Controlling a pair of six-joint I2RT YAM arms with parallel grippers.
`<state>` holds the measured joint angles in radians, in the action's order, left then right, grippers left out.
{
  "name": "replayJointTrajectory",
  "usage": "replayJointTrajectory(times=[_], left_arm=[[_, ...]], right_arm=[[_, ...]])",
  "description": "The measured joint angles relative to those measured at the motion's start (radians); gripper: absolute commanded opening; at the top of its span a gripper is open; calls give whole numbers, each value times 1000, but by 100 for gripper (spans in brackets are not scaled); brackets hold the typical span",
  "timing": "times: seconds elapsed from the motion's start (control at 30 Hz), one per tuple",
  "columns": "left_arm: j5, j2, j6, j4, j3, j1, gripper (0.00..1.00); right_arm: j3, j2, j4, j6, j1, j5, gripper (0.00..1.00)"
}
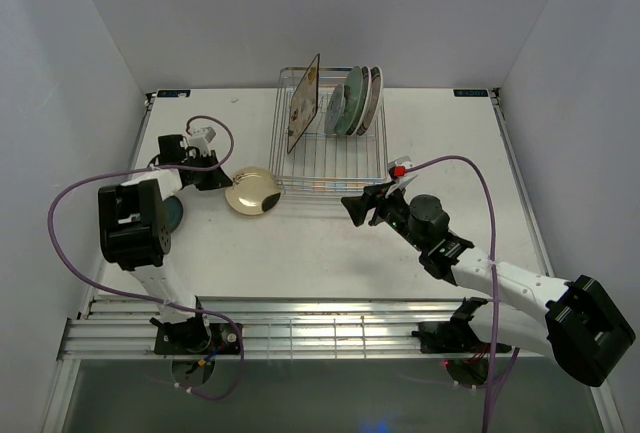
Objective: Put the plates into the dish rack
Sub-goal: Pick up the plate at the center of the board.
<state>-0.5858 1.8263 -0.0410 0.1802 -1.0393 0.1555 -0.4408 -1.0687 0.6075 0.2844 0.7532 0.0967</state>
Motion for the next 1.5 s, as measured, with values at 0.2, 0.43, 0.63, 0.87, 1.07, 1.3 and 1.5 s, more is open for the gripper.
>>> replayJointTrajectory(times=[0.2,0.43,0.63,0.87,1.07,1.3,1.5], left_arm=[[47,-44,-10,0,1,14,0],[117,-116,-24,-3,30,37,0],[122,-183,-25,-3,52,85,0],[38,-292,-11,3,66,152,0],[-67,-328,2,37,66,185,0],[-196,-389,17,68,66,196,0],[-290,-462,24,74,70,196,0]], right_arm=[[0,-19,17,3,0,-15,76],[0,-50,24,11,0,-37,75],[0,-58,31,20,0,-55,75],[0,-60,32,23,0,-71,76],[0,-66,46,24,0,-88,76],[-6,-114,86,45,0,-160,79],[-32,-189,133,76,4,-225,80]])
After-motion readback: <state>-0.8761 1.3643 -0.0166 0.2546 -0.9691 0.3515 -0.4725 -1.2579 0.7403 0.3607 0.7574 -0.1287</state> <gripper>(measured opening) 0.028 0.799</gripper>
